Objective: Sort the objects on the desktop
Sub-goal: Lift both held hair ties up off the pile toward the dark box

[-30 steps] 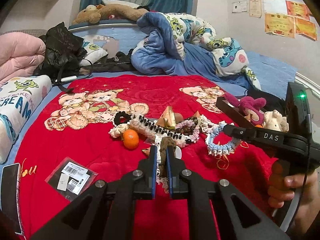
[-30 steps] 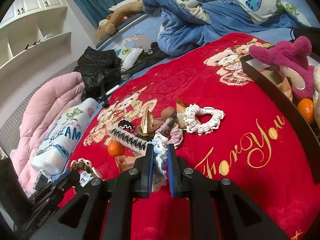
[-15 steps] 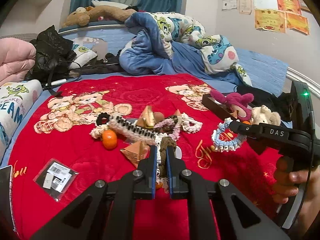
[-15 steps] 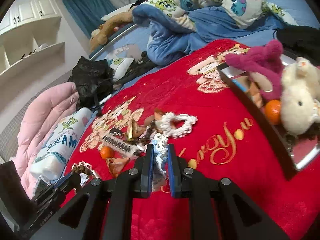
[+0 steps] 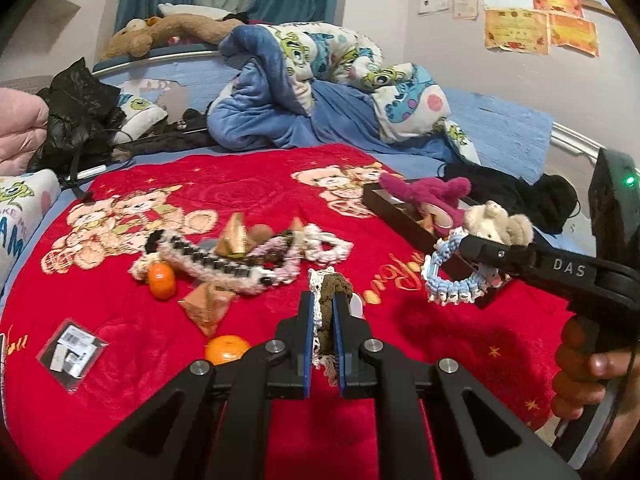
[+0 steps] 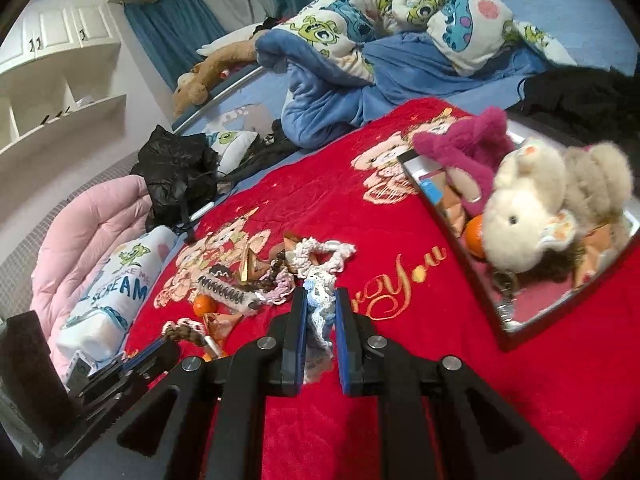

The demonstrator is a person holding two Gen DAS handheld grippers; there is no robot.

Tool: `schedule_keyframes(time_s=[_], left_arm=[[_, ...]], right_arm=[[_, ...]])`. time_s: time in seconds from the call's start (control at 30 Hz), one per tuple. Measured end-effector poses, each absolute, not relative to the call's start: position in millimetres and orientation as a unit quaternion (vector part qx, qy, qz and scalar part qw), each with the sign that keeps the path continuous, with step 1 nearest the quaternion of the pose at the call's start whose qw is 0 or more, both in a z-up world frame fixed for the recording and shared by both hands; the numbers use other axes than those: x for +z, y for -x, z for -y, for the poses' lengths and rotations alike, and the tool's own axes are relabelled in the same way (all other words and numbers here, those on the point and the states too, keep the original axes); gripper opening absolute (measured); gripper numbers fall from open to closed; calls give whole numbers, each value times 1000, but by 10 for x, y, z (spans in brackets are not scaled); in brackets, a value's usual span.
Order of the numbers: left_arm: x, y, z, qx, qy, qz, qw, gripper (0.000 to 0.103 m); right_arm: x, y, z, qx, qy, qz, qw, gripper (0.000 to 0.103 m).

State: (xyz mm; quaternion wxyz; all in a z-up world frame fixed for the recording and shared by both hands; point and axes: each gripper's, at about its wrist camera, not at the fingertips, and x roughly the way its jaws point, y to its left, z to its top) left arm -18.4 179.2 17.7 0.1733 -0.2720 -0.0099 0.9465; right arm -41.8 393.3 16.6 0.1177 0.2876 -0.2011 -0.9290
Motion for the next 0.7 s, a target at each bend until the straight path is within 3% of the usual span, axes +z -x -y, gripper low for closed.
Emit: schedule_keyframes(time_s=[0.37,0.7], left_arm=[[418,106,-2367,954,249,-10,166,9],[575,-260,-2952,939,229,-25,256,9]], right_arm=[[322,34,-4261,-940,-252,211,86,14],[387,-350,-4760,-947,-222,232,33,14]])
